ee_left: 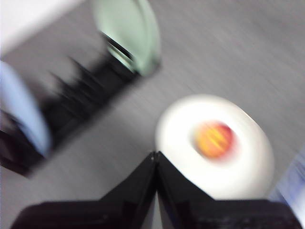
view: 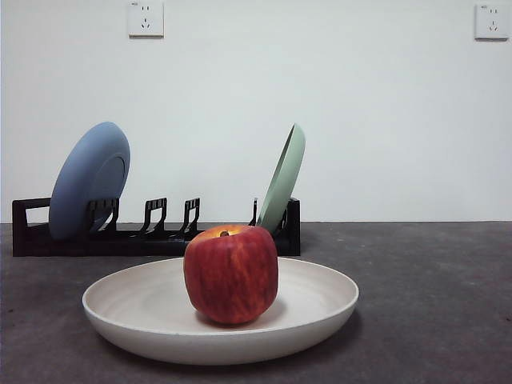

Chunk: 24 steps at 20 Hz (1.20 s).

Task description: Take the yellow plate from the plate rack,put the plate on the table,take the apple from the table,put the apple in the plate

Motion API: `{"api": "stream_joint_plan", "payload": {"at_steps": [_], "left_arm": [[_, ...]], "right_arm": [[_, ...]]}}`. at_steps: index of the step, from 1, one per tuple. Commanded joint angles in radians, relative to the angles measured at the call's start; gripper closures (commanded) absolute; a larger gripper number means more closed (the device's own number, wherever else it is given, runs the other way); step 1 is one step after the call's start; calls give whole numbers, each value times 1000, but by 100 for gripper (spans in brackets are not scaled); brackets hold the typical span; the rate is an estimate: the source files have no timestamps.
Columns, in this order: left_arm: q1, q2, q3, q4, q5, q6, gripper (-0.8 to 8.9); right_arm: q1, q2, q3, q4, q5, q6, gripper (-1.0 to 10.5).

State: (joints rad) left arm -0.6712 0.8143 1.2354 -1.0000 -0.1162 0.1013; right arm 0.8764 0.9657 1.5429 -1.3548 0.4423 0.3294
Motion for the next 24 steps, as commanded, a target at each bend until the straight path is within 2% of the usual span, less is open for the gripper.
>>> {"api": "stream_joint_plan", "payload": {"at_steps": [1, 2, 4, 7, 13, 17, 20, 24], "left_arm": [[167, -126, -250, 382, 19, 86, 816], [240, -192, -389, 546, 20, 86, 816], [354, -311, -637, 774, 25, 69, 816], [470, -459, -918, 954, 99, -13, 816], [564, -666, -1133, 944, 101, -71, 816], [621, -759, -1228, 937, 184, -80, 816], [636, -809, -1228, 834, 192, -82, 816], [636, -810, -1228, 840, 199, -82, 816]], "right_arm": [[0, 6, 3, -19, 4, 8, 946], [0, 6, 3, -20, 4, 8, 946], [0, 7, 3, -20, 4, 8, 946], [0, 8, 3, -19, 4, 8, 946], [0, 11, 3, -20, 4, 8, 946], [0, 14, 3, -20, 4, 8, 946], [0, 14, 3, -20, 4, 8, 946], [0, 14, 3, -21, 4, 8, 946]]}}
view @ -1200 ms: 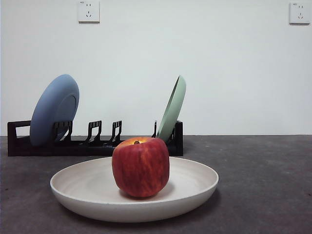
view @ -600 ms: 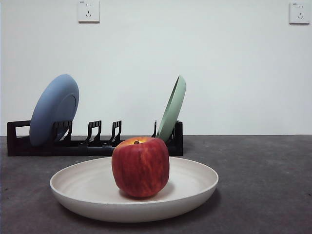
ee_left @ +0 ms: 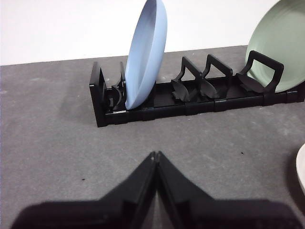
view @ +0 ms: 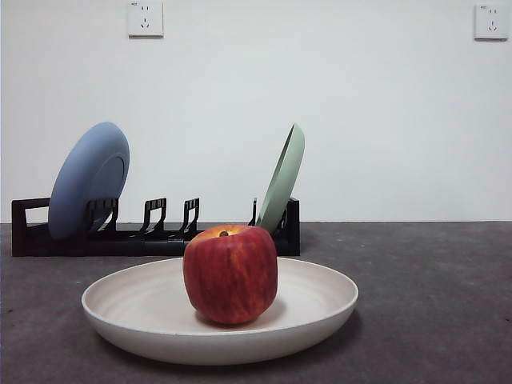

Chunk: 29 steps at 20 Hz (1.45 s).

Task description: Take the yellow plate from the plate rack,put the plate on the table,take the apple from the table,put the apple in the plate

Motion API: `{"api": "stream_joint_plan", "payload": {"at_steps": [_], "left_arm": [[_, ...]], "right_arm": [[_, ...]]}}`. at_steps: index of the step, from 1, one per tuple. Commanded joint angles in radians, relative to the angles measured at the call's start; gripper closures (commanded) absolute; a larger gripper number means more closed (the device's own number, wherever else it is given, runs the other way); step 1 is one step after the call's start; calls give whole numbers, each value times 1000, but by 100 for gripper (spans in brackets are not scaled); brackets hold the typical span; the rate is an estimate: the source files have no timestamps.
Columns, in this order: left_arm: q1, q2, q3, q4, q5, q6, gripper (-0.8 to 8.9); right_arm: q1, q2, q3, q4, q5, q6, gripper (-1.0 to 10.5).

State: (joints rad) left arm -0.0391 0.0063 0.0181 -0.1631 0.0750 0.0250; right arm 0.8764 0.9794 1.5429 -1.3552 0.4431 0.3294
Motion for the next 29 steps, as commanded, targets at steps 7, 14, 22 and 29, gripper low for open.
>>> {"api": "stream_joint_plan", "payload": {"at_steps": [7, 14, 22, 29], "left_arm": [[4, 44, -11, 2, 8, -6, 816], [4, 80, -11, 2, 8, -6, 816], [4, 92, -11, 1, 8, -6, 816], [4, 92, -11, 1, 8, -6, 816]], "right_arm": [[0, 1, 3, -20, 3, 8, 946], [-63, -16, -16, -19, 76, -78, 946], [-634, -550, -908, 852, -323, -390, 946], [-824, -852, -1331, 974, -365, -409, 946]]}}
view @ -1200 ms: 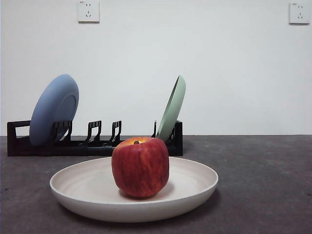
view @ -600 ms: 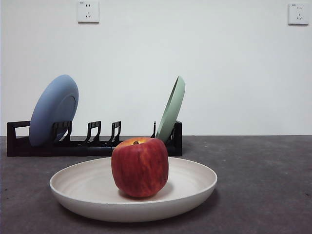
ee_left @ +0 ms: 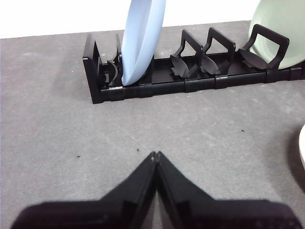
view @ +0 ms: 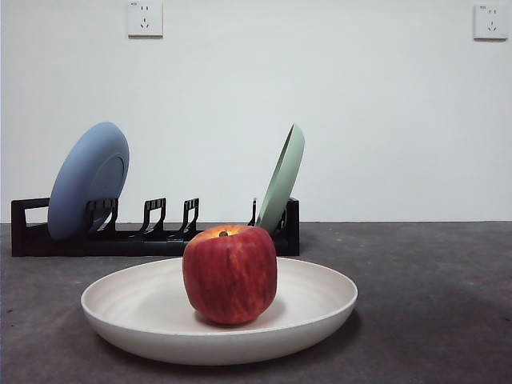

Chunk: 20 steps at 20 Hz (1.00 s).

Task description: Take the yellow plate from the plate rack,put the plate on the table,take the apple from the table,put the apple in the plate

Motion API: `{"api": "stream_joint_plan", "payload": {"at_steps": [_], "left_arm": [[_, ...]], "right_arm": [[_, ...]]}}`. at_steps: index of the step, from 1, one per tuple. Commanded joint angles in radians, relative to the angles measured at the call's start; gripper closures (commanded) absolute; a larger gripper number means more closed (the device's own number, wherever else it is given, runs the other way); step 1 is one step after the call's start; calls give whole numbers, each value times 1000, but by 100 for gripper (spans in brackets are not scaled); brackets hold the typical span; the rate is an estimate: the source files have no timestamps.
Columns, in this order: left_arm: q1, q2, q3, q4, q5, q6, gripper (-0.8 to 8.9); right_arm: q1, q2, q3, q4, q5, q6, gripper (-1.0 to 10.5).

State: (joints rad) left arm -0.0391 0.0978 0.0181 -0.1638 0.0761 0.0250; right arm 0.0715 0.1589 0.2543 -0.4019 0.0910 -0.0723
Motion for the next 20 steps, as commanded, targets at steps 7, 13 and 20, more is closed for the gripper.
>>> {"api": "stream_joint_plan", "payload": {"at_steps": [7, 13, 20], "left_arm": [[4, 1, -11, 2, 6, -6, 816], [4, 4, -11, 1, 6, -6, 816], [4, 12, -10, 1, 6, -6, 816]], "right_arm": [[-54, -116, -137, 21, -16, -10, 946], [-54, -151, -196, 89, -36, -21, 946], [-53, -151, -240, 220, -111, 28, 946]]}}
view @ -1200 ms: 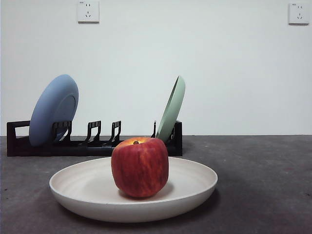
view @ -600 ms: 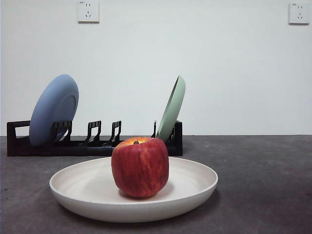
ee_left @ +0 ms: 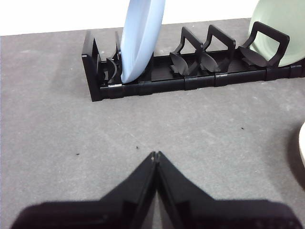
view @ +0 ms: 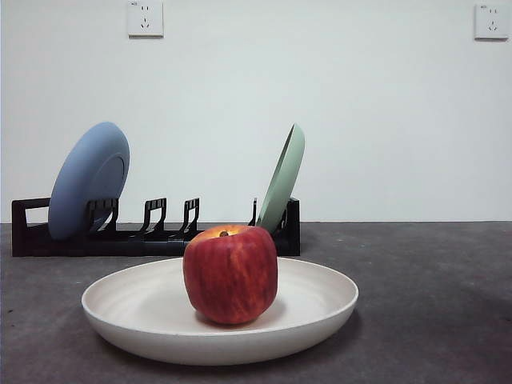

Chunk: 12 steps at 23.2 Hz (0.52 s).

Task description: Take the yellow plate from the plate rack,put the plate on the table,take the apple from the table,put the apple in the plate

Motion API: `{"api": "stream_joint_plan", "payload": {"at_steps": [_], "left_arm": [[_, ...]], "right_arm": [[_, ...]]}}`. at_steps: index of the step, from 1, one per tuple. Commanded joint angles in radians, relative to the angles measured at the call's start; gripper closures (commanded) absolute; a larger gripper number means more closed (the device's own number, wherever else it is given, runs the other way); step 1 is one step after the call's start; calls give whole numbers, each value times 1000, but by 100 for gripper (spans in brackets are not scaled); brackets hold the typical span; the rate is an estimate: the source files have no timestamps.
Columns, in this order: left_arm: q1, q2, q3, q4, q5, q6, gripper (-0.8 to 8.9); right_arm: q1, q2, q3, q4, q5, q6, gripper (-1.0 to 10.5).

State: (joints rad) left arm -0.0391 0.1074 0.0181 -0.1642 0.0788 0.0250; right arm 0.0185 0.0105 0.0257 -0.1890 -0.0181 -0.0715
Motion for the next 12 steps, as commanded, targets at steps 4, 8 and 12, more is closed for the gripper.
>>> {"api": "stream_joint_plan", "payload": {"at_steps": [4, 8, 12], "left_arm": [[4, 4, -11, 2, 4, -6, 816], [4, 4, -10, 2, 4, -6, 816], [4, 4, -10, 2, 4, -6, 816]], "right_arm": [[0, -3, -11, 8, 19, 27, 946], [0, -2, -11, 8, 18, 27, 946], [0, -2, -11, 7, 19, 27, 946]]}}
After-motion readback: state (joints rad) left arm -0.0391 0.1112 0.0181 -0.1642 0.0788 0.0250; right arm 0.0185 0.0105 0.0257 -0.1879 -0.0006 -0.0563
